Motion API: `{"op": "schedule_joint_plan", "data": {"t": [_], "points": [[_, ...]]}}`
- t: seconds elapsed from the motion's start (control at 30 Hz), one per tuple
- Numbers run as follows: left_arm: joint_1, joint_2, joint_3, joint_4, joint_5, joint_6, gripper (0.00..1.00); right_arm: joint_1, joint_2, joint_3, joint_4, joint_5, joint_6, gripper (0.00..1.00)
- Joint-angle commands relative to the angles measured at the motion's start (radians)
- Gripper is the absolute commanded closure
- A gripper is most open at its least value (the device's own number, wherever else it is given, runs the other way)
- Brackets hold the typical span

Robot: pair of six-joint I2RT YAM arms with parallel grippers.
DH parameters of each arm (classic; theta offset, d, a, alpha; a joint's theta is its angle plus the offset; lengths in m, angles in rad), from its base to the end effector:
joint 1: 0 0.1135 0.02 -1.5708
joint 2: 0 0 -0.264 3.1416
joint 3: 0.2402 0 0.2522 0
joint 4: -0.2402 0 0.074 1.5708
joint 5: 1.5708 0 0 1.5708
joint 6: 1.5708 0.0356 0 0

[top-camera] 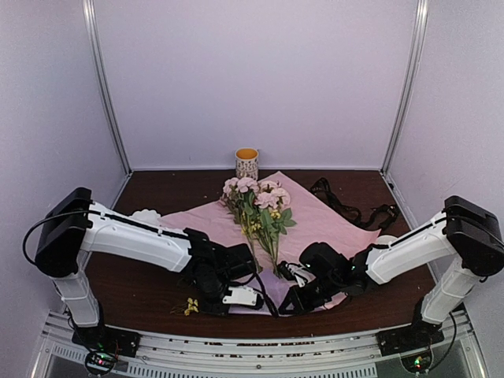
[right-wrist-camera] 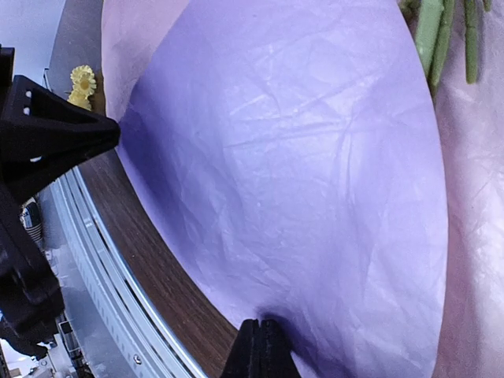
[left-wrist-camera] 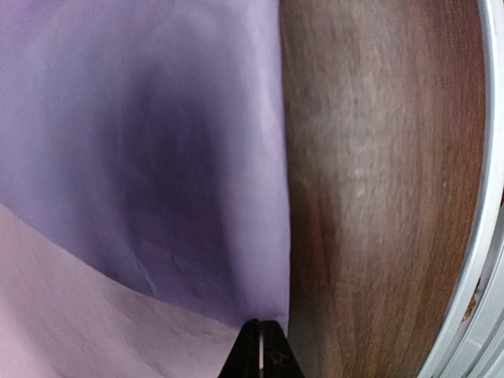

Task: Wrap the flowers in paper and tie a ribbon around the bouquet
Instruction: Press the fold line of the 1/4-folded wrapping paper, then pick up the one-fourth-folded wrapping paper from the center of the board.

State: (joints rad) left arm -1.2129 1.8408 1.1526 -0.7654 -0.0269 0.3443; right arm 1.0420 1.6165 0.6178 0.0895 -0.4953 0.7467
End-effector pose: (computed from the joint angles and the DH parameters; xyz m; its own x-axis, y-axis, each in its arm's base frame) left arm 0.1167 -0.3093 0.1499 -0.0118 0.9948 -0.1011 0.9977 0.0184 0.0646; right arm 0.1266 0.2501 0.1207 -0.9082 -0.3697 -0.1962 -0.3953 0.6034 0.6925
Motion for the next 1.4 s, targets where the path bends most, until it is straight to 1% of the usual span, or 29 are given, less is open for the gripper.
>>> {"op": "schedule_joint_plan", "data": {"t": [0.0, 0.07, 0.17, 0.2, 0.23, 0.37, 0.5, 0.57, 0.73, 0.97, 1.23, 1.37], "points": [[0.054, -0.063, -0.046, -0.021, 0.02, -0.064, 0.95, -0.006, 0.028, -0.006, -0.061, 0.039, -0.018, 1.0], [0.07, -0.097, -0.058, -0.014, 0.031, -0.079, 0.98, -0.005, 0.031, -0.002, -0.066, 0.042, -0.021, 1.0], [0.099, -0.181, -0.093, 0.034, 0.071, -0.131, 0.98, -0.005, 0.033, 0.01, -0.08, 0.047, -0.028, 1.0], [0.12, -0.208, -0.106, 0.054, 0.103, -0.16, 0.95, -0.005, 0.029, 0.013, -0.083, 0.05, -0.028, 1.0], [0.147, -0.237, -0.123, 0.076, 0.138, -0.198, 0.88, -0.005, 0.027, 0.017, -0.086, 0.051, -0.03, 1.0], [0.335, -0.339, -0.207, 0.186, 0.223, -0.375, 0.75, -0.006, 0.02, 0.046, -0.098, 0.058, -0.046, 1.0], [0.446, -0.425, -0.288, 0.284, 0.219, -0.52, 0.58, -0.004, 0.032, 0.108, -0.121, 0.046, -0.085, 1.0], [0.499, -0.443, -0.32, 0.31, 0.219, -0.578, 0.54, -0.002, 0.038, 0.147, -0.124, 0.03, -0.103, 1.0], [0.611, -0.427, -0.387, 0.372, 0.273, -0.684, 0.52, 0.006, 0.083, 0.242, -0.135, -0.005, -0.144, 1.0], [0.694, -0.371, -0.429, 0.464, 0.308, -0.749, 0.5, 0.006, 0.173, 0.322, -0.145, -0.026, -0.174, 1.0], [0.753, -0.287, -0.449, 0.546, 0.373, -0.807, 0.48, -0.003, 0.247, 0.341, -0.137, -0.021, -0.167, 1.0], [0.761, -0.253, -0.45, 0.547, 0.375, -0.833, 0.48, -0.009, 0.263, 0.315, -0.086, -0.038, -0.14, 1.0]]}}
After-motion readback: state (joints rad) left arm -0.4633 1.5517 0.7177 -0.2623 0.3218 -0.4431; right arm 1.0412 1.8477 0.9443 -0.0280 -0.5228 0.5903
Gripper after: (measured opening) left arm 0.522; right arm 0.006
